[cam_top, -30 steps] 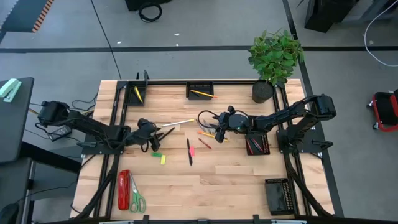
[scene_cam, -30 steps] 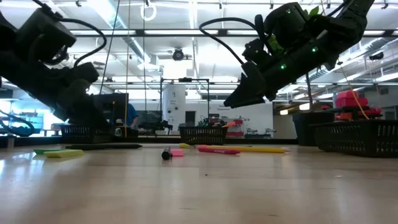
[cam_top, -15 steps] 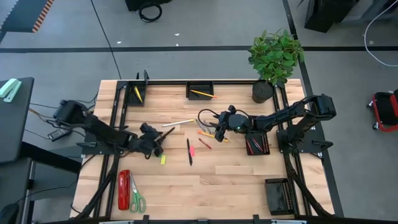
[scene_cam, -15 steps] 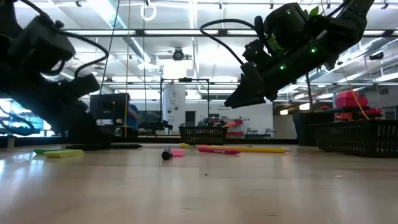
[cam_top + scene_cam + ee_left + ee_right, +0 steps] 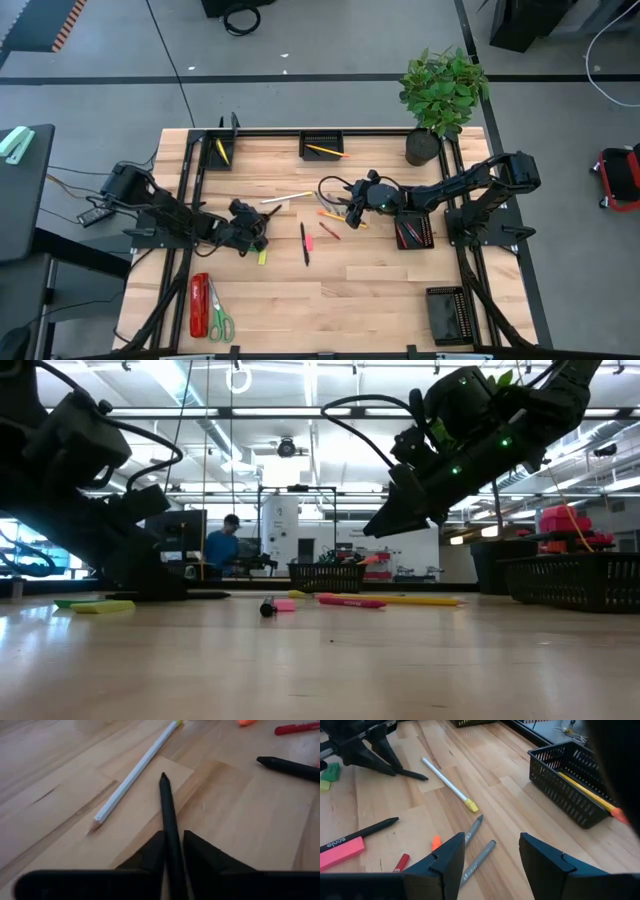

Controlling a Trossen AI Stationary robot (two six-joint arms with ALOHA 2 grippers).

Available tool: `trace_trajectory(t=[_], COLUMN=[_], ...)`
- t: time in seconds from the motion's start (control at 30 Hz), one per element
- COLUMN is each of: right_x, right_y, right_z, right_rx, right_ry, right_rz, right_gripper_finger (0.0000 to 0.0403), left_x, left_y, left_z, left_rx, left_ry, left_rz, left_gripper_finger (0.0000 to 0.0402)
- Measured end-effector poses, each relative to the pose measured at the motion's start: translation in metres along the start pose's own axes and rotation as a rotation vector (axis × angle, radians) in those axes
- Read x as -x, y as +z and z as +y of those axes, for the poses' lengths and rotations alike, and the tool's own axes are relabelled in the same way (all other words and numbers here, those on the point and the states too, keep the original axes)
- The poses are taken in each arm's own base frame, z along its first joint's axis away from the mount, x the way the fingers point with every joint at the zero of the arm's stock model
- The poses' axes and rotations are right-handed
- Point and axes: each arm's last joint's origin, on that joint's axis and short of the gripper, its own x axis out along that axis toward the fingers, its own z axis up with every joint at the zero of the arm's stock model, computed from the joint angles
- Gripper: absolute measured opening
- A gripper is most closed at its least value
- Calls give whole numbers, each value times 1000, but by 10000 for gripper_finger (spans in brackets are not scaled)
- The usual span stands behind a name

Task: Sort crayons/erasers/pens/pencils in bins
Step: Put the black pen into the top left black bin

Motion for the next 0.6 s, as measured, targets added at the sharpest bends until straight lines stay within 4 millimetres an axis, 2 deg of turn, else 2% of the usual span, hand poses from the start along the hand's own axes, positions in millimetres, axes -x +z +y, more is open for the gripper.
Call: trace_trajectory(t=[0.07,0.3,0.43,0.6], right_x=[1,1,1,1], right_y=[-1,-1,-1,-2], right_z=[1,2,2,1], right_rx=[6,18,19,19], right_ry=[4,6,7,4], right_rz=[4,7,8,18], right_gripper_finger=[193,193,193,193], left_x=[0,1,1,2], left_y=[0,6,21,53], left_z=[0,-7,-15,-19], left_rx=[-11,-61,-44,-116], left_ry=[-3,-16,-52,27], left_rz=[1,-10,-7,24], left_gripper_finger=[46,43,44,44])
